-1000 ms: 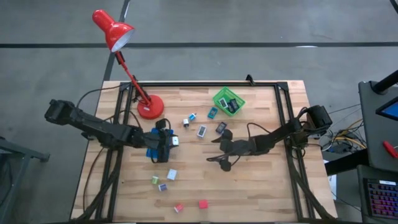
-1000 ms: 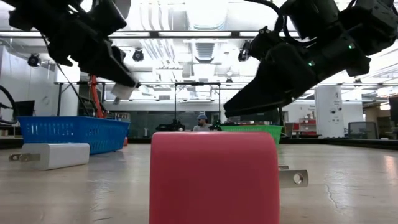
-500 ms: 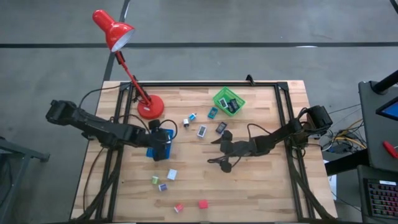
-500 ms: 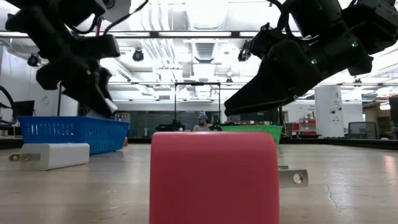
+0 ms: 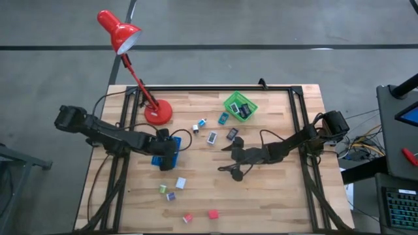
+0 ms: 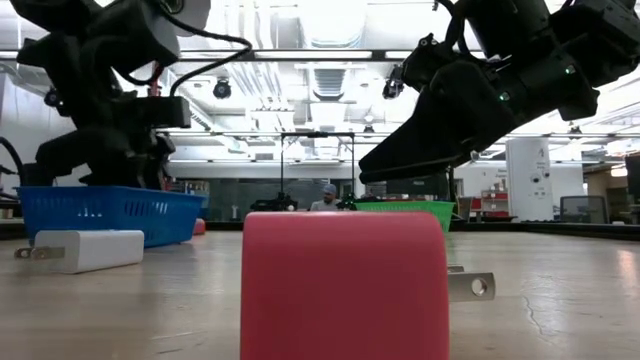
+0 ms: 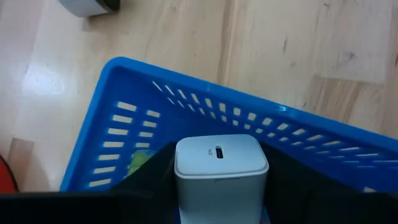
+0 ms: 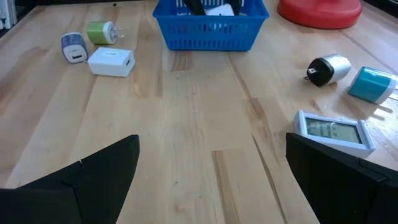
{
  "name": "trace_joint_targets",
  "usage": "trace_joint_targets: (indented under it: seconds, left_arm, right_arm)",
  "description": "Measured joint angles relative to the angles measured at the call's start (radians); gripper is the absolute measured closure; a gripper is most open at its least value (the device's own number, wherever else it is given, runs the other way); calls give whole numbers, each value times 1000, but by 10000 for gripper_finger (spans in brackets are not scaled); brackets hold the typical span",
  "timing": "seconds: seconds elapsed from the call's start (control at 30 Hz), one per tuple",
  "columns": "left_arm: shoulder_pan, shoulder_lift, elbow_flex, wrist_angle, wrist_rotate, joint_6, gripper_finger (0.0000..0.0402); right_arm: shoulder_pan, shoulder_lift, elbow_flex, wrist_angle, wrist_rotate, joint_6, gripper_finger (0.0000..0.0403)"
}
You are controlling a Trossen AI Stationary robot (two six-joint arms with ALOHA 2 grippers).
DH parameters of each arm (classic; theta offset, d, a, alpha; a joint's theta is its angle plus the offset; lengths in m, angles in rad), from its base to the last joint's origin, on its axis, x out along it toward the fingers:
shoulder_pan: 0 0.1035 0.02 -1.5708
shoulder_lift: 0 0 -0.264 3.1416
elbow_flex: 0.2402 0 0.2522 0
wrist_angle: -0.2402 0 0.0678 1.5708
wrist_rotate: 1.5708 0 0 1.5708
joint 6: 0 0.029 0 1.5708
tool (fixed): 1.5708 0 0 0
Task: Pick & Place Office items
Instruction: Put the right white charger adapter into the blue basket, then put the pink charger adapter into the blue basket
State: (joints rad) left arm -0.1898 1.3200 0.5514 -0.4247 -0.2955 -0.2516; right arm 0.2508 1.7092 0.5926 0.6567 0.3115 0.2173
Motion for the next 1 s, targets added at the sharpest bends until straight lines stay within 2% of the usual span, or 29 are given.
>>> trace_joint_targets:
  seconds: [0.37,0.53,0.6,1.0]
  left_arm:
    - [0,-3,0,8,-36,-11,225]
    - [0,-35,0,18,-82,-18,148]
    - [0,-46,0,20,-84,-18,134]
    - [-3,-110,0,58,-87,4,141]
  right_arm:
    - [0,0,0,0,0,0,7]
    - [0,0,0,0,0,0,7]
    - [0,0,0,3,0,0,7]
    - [0,0,0,6,0,0,7]
